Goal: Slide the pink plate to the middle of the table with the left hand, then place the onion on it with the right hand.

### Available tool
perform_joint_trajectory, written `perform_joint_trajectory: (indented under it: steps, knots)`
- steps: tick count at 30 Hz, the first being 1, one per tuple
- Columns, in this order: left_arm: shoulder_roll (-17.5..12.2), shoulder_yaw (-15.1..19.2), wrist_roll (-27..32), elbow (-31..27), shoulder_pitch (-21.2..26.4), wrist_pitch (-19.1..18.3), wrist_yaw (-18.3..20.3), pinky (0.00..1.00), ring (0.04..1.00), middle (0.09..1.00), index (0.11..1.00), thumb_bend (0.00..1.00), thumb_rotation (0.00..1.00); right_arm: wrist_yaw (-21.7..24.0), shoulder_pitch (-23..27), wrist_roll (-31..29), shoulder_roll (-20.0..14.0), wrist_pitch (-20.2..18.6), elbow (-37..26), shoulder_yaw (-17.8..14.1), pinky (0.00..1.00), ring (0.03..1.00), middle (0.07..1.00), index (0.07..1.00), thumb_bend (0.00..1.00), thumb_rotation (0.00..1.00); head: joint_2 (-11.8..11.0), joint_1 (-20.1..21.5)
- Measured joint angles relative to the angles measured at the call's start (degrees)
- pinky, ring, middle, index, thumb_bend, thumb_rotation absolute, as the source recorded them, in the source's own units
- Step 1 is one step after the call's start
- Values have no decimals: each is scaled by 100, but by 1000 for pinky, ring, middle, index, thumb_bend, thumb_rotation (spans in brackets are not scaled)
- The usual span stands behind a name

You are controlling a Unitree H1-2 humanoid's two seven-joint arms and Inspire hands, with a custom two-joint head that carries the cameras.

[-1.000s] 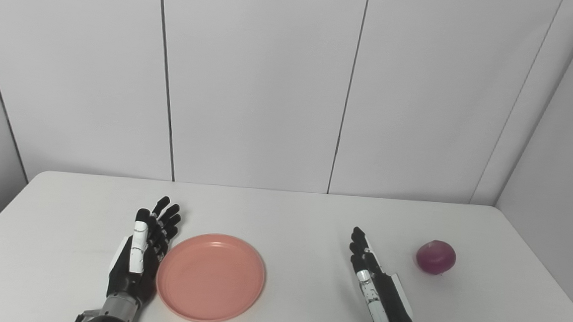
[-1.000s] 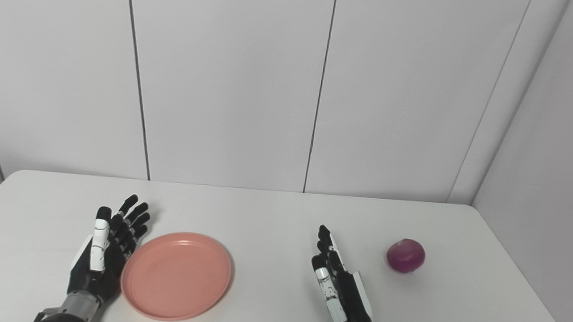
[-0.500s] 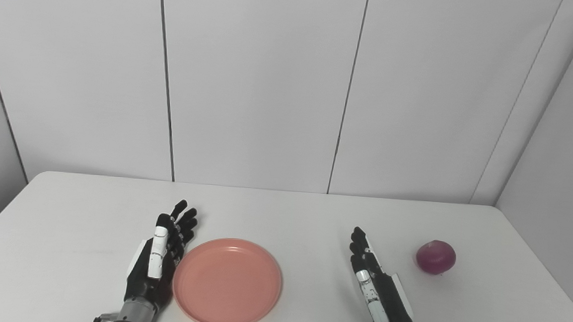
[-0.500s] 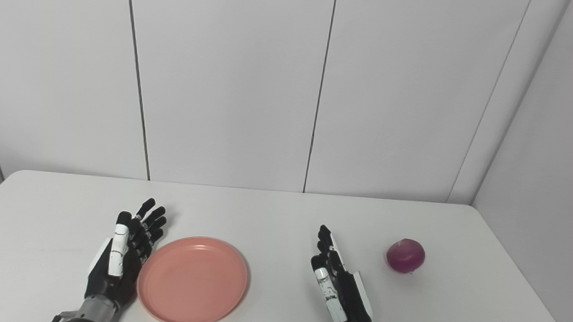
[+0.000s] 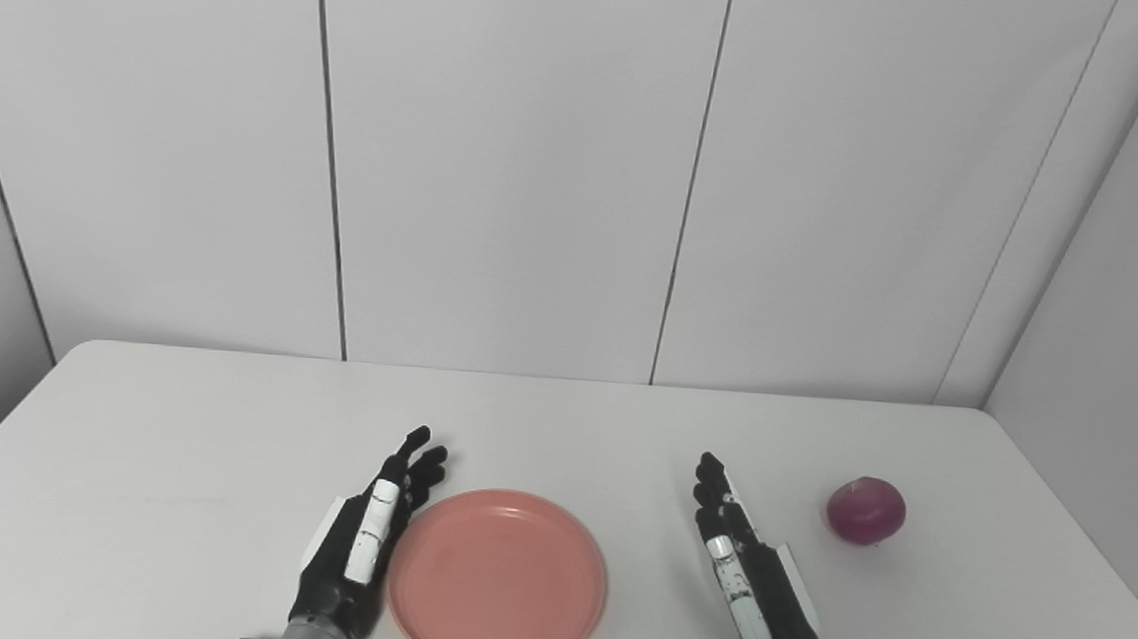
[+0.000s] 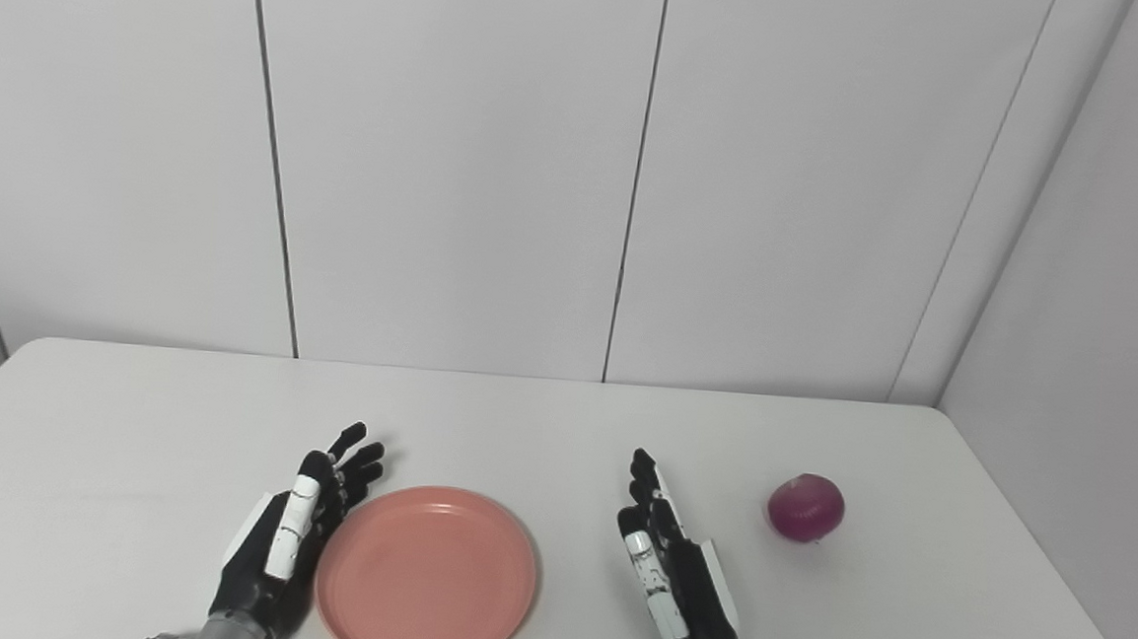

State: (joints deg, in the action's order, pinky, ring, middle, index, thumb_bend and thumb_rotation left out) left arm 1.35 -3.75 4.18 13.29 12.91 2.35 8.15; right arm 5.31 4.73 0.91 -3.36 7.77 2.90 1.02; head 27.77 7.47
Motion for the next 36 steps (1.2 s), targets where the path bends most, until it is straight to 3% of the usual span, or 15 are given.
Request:
perform_joint_trajectory:
  steps: [17,36]
  knots:
    - [164,-177,-180,-156,-111,-148,-146,996,926,920,930,821,1000,0,0,-8,0,-11,9,2,1000,999,990,994,671,890,9,0]
    - [40,-47,40,-158,-110,-143,2,991,958,946,951,836,1000,-9,-10,12,28,-106,-45,7,1000,1000,990,994,681,888,132,97]
